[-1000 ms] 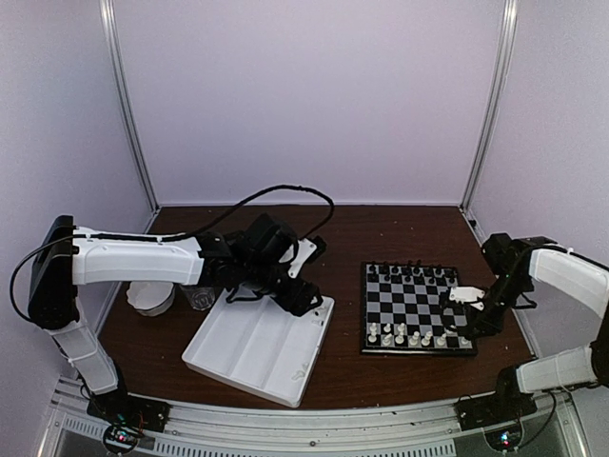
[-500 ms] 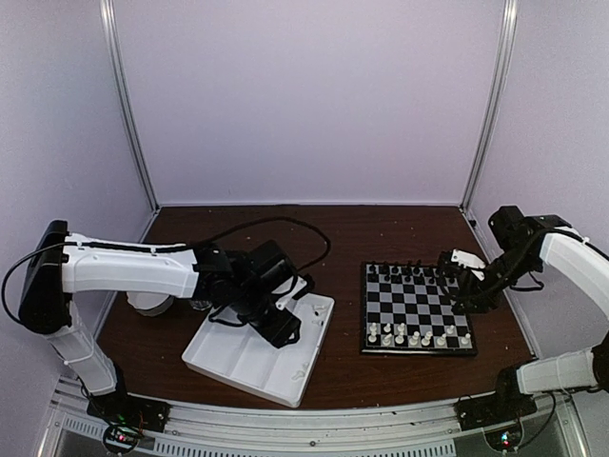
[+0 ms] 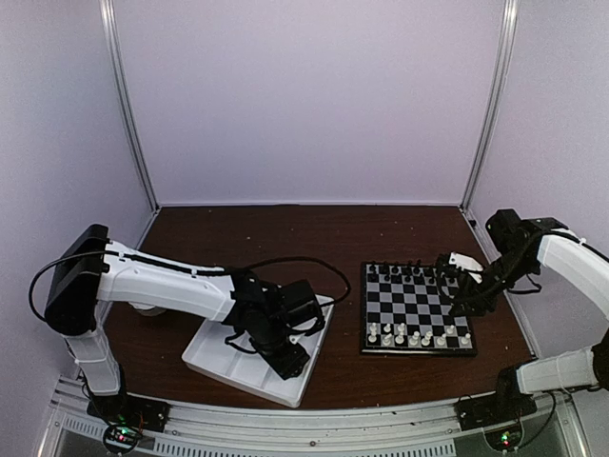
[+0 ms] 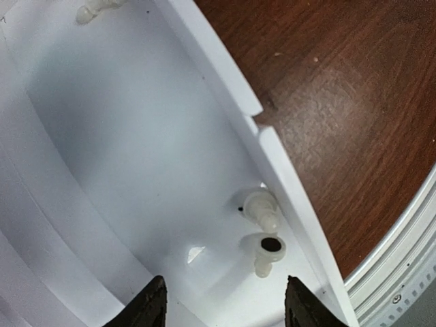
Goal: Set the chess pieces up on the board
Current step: Pick up the pawn from the storage box.
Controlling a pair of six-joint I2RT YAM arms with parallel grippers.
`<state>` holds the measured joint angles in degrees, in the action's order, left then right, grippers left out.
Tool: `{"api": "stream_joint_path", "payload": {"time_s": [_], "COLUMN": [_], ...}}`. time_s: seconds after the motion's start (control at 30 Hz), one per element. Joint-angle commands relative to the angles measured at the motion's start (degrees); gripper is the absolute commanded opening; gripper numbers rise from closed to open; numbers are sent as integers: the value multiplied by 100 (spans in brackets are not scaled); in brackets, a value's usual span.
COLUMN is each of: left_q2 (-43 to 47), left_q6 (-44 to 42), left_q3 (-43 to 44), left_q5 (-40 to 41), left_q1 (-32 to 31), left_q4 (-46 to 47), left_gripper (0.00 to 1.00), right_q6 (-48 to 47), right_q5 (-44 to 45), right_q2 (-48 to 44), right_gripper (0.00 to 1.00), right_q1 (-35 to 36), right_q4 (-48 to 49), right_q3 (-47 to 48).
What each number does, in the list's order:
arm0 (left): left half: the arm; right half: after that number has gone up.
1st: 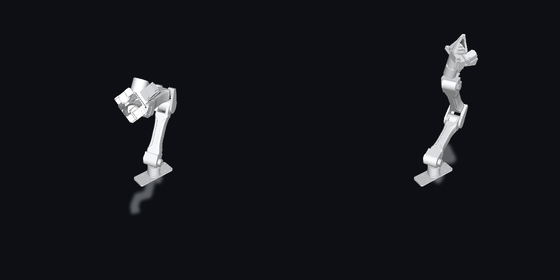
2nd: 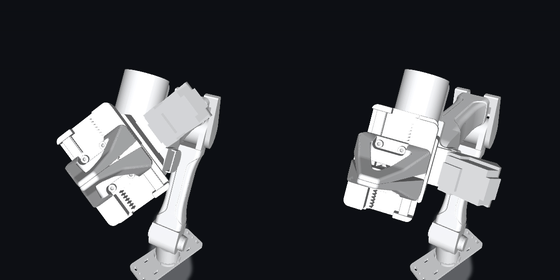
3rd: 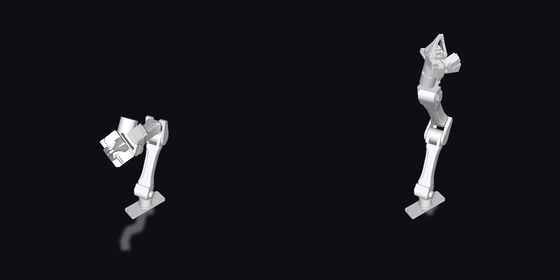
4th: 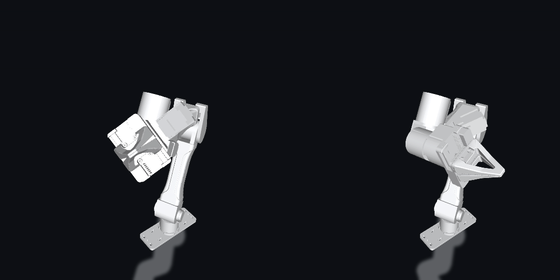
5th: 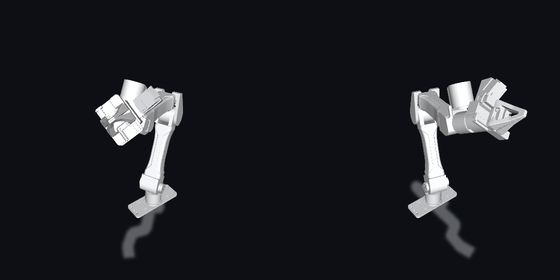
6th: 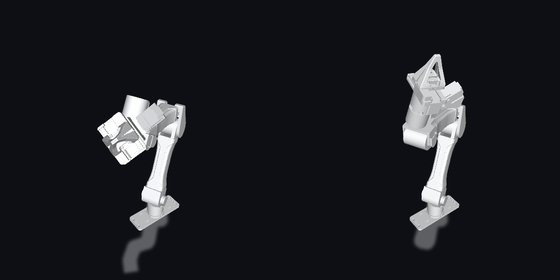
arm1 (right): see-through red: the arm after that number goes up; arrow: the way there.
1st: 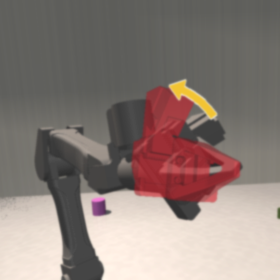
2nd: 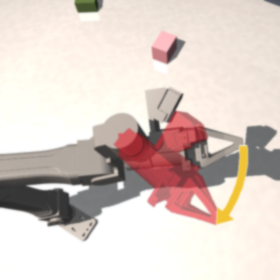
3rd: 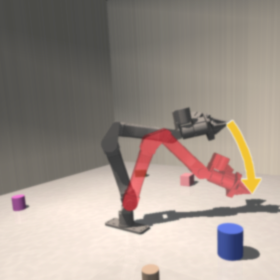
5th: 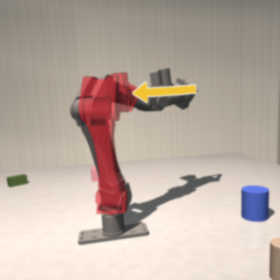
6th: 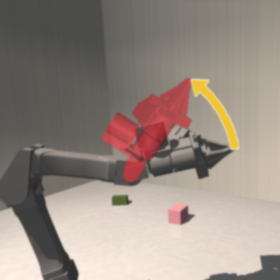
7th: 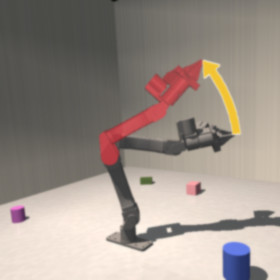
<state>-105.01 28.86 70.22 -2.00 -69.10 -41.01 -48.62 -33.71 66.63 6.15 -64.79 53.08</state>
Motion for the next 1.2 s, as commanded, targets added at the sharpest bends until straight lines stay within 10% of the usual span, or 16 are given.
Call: {"api": "stream_joint_path", "payload": {"time_s": [0.0,0.4,1.17], "left_q2": [-104,-430,-260], "left_q6": [-47,-786,-1098], "left_q3": [214,306,-354], "left_q5": [272,207,-783], "left_q1": [11,52,424], "left_q4": [217,1078,2299], "left_gripper": [60,57,9], "right_q6": [90,116,315], "right_q5": [-89,-13,14], "right_q2": [-36,-45,106], "right_gripper": [41,42,41], "right_q1": [70,112,371], "right_q4": [71,2,42], "right_q3": [-94,-84,1]}}
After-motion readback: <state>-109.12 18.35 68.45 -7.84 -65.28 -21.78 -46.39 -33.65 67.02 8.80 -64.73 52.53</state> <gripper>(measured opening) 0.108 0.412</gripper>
